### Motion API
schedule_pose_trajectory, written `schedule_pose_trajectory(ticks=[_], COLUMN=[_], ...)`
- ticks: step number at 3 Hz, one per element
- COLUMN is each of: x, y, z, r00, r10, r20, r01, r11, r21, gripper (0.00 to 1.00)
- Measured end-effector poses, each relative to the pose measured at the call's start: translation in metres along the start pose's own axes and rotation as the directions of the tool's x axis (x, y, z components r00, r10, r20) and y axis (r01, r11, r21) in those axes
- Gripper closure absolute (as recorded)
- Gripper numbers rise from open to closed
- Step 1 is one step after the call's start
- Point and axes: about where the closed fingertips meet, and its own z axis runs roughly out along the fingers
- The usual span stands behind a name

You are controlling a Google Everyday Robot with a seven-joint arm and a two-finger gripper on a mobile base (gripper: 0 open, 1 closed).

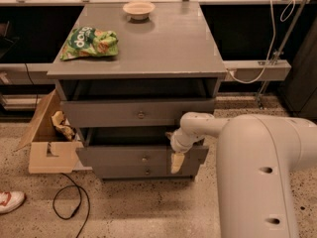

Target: Open middle drawer

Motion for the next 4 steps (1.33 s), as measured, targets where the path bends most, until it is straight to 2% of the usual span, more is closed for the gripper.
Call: schedule_pose_trajectory(ticks=[1,2,3,4], x=[0.007,0.015,0.02,0.017], y=[0.023,0.047,0.07,0.069], z=[0.001,0.001,-0.004,-0.01], r00=[0.999,0.997,0.993,0.993], r10=[0.014,0.039,0.057,0.057], r20=[-0.036,-0.066,-0.101,-0.101], r01=[-0.019,-0.052,-0.081,-0.082], r11=[0.9927,0.9774,0.9634,0.963], r21=[-0.119,-0.205,-0.256,-0.257], gripper=[0.0,0.15,0.38,0.61])
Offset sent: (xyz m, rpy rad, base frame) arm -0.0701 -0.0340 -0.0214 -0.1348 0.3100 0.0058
